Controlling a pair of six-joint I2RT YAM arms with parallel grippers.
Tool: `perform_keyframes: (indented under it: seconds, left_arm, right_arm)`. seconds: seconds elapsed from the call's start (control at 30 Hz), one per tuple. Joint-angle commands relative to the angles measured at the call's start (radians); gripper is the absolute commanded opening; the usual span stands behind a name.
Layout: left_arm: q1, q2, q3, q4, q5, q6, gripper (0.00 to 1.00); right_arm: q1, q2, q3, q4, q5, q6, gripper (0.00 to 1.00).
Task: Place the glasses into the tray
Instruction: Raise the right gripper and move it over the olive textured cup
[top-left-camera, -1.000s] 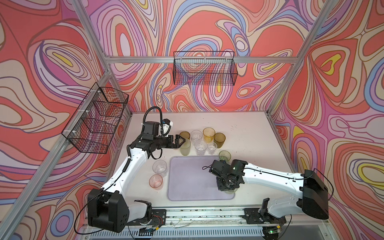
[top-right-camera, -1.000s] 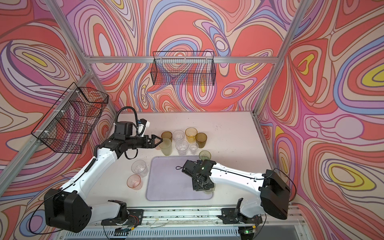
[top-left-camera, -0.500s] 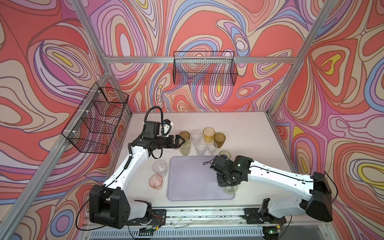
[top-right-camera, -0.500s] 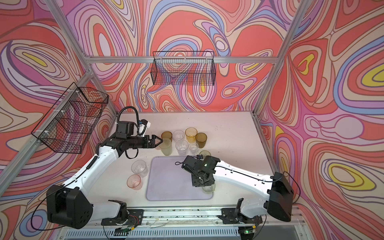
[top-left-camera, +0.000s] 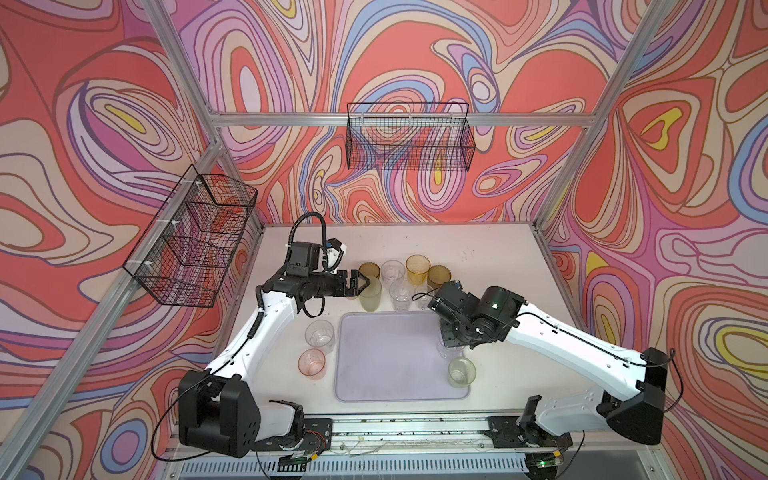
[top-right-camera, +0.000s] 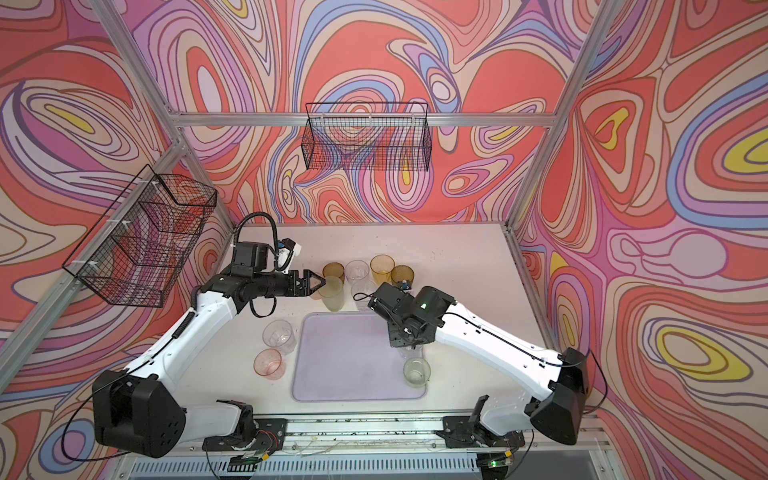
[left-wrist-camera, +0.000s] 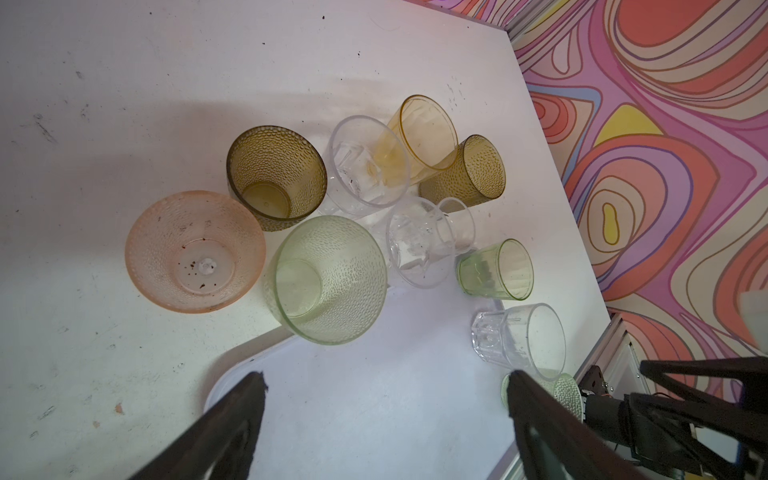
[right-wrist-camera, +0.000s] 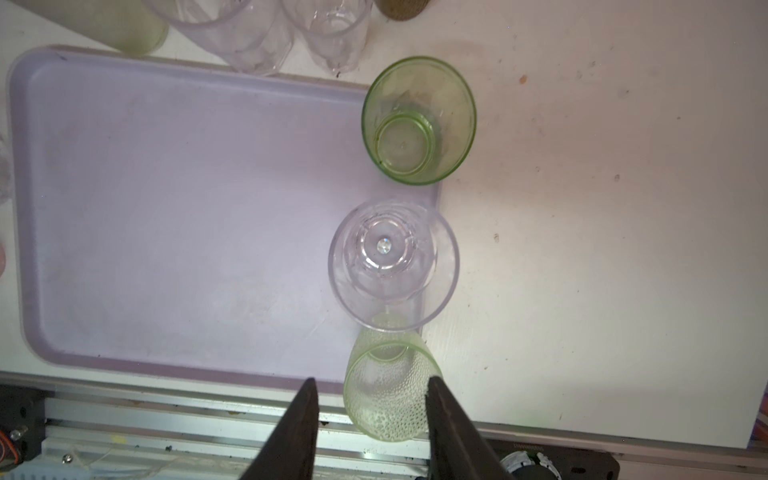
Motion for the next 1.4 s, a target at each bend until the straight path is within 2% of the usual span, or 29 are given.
perform_keyframes:
  seconds: [0.0, 0.1, 0.33, 0.63, 1.0, 1.27, 1.37]
  left_arm:
    - [-0.004, -0.008, 0.025, -0.017, 0.002, 0.018, 0.94]
    - [-0.005, -0.008, 0.025, -0.019, 0.006, 0.017, 0.94]
    - [-0.006, -0.011, 0.022, -0.013, 0.022, 0.008, 0.94]
    - [-0.01, -0.015, 0.017, -0.009, 0.034, 0.004, 0.94]
    - [-0.013, 0.0, 0.036, -0.045, 0.056, 0.018, 0.94]
    - [-0.053, 0.012, 0.111, -0.23, 0.028, 0.081, 0.95]
    - [-0.054, -0.009, 0.084, -0.208, 0.05, 0.063, 0.96]
  right_arm:
    - [-0.072, 0.014, 0.044, 0.015, -0.003, -0.121, 0.44]
    - [-0.128, 0.043, 0.064, 0.029, -0.015, -0.17, 0.39]
    - [-0.228, 0.106, 0.091, 0.147, -0.103, -0.267, 0.4]
    - [-0.329, 0.233, 0.191, 0.208, -0.133, -0.394, 0.4]
    - [-0.379, 0.407, 0.353, 0.241, -0.163, -0.505, 0.42]
    - [-0.392, 0.557, 0.457, 0.256, -0.205, -0.528, 0.4]
    - [-0.393, 0.591, 0.483, 0.262, -0.21, -0.526, 0.39]
